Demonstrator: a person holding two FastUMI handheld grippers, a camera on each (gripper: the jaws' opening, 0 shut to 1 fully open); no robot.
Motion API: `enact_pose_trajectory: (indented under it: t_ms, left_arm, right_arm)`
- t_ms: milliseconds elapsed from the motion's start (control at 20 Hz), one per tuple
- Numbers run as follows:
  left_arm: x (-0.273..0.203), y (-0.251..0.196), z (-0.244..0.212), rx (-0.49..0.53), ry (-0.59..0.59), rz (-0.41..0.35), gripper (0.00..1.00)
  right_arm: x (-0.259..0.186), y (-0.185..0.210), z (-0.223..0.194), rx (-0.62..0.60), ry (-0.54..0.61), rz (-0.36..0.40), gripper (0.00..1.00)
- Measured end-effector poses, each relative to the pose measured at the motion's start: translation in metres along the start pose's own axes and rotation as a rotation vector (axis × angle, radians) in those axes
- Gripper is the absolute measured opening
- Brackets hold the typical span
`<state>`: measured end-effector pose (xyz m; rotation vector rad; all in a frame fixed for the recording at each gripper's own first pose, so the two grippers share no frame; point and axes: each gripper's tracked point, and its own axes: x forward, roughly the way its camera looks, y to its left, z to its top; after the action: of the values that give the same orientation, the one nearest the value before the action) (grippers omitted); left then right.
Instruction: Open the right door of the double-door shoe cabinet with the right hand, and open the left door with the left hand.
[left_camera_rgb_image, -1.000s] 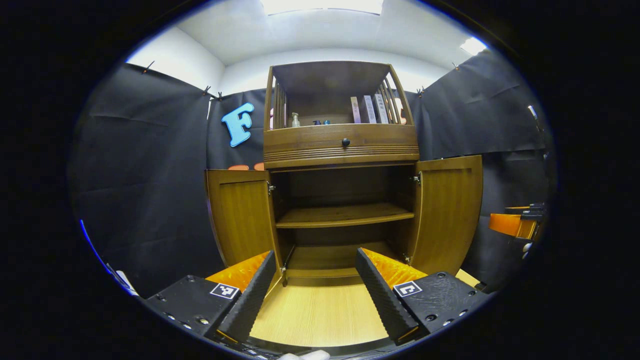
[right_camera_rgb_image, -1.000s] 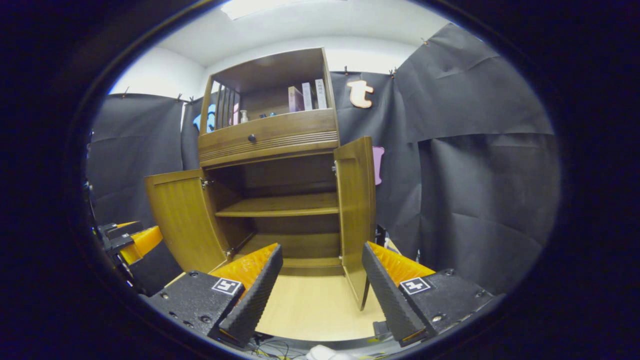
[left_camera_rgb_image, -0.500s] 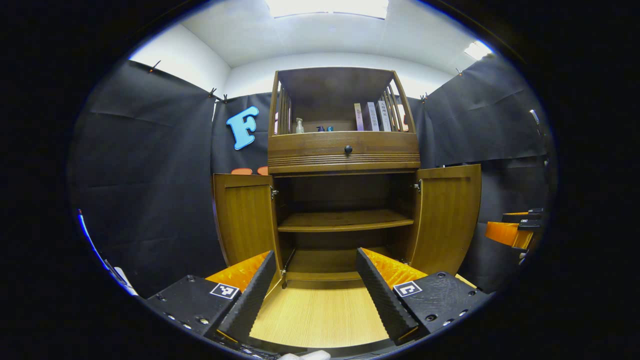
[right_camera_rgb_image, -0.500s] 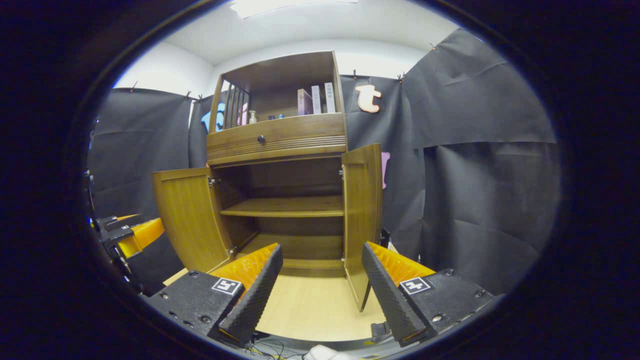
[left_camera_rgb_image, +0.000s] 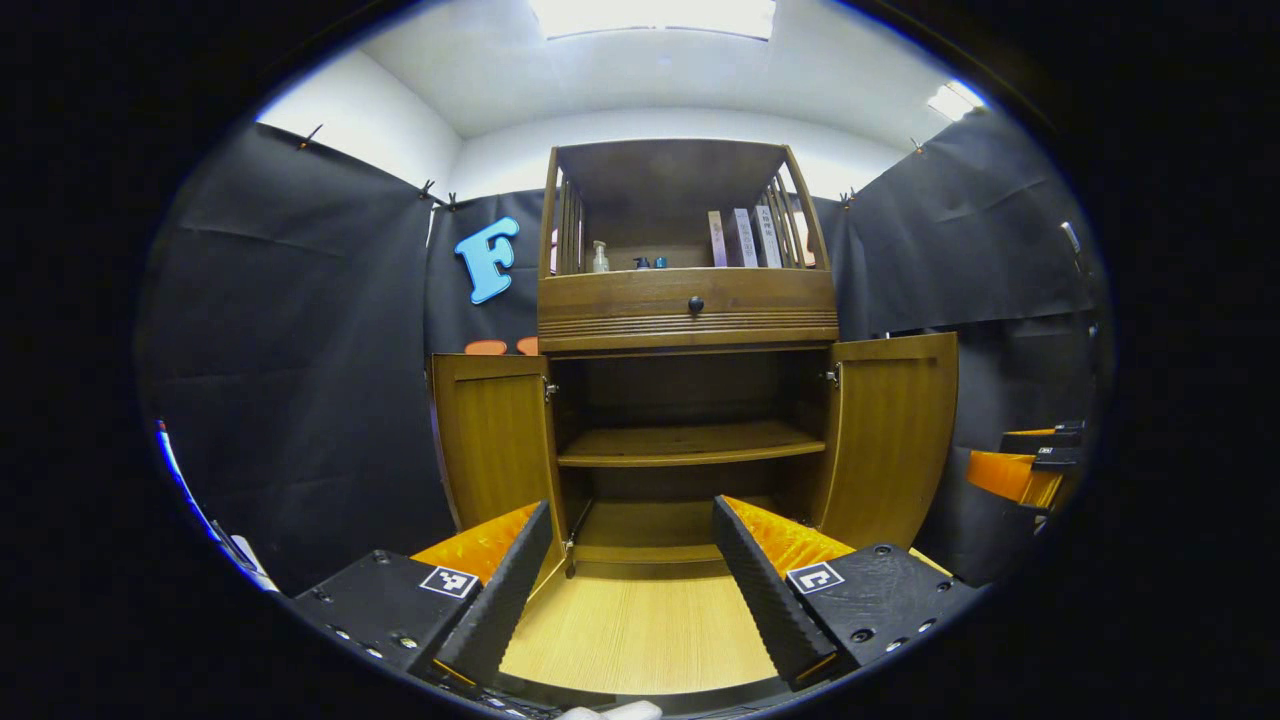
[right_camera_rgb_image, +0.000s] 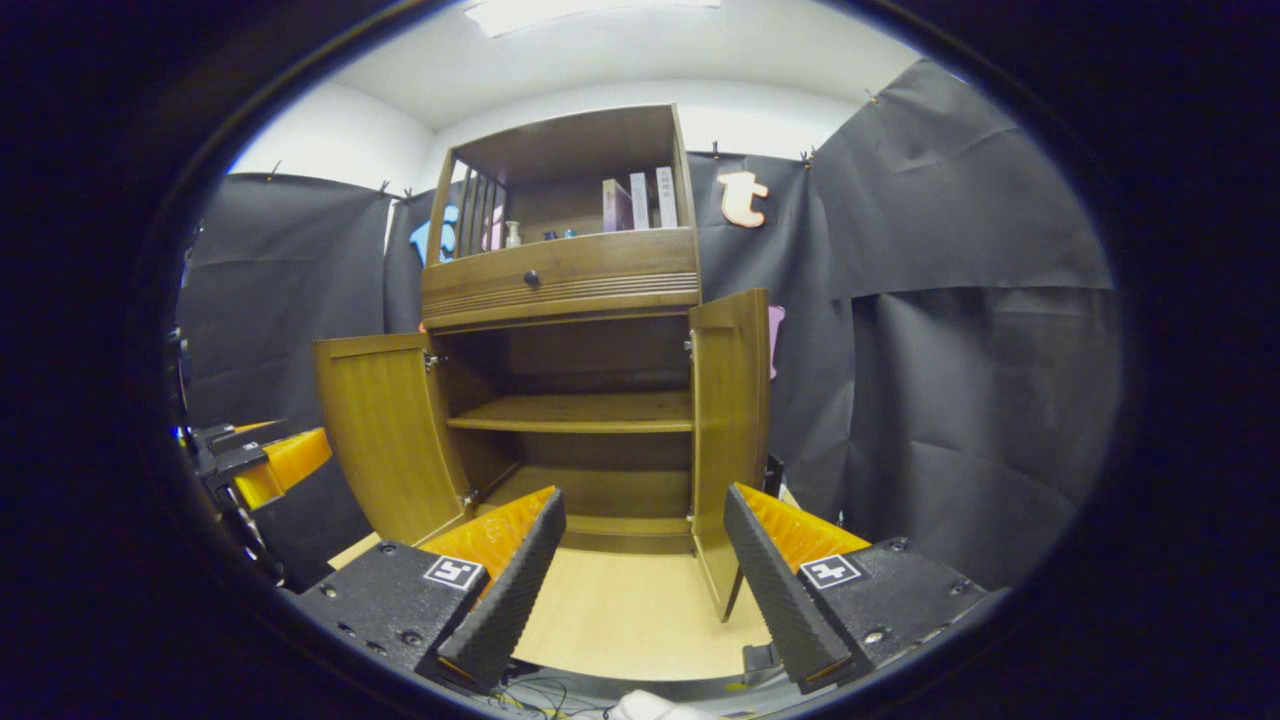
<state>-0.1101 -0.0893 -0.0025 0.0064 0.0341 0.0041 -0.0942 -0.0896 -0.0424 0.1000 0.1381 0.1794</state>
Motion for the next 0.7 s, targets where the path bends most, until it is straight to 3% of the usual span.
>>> enact_pose_trajectory:
  t_ms: [400, 450, 700]
  left_arm:
    - [-0.002, -0.004, 0.006, 0.01, -0.01, -0.004, 1.0]
    - [-0.002, -0.006, 0.007, 0.012, -0.011, -0.007, 0.96]
    - [-0.003, -0.014, 0.009, 0.028, -0.011, -0.017, 0.96]
  right_arm:
    - [-0.005, -0.001, 0.002, -0.002, -0.004, 0.008, 1.0]
    - [-0.005, -0.001, 0.001, -0.002, -0.002, 0.011, 1.0]
    - [-0.006, -0.005, -0.003, -0.002, 0.004, 0.011, 1.0]
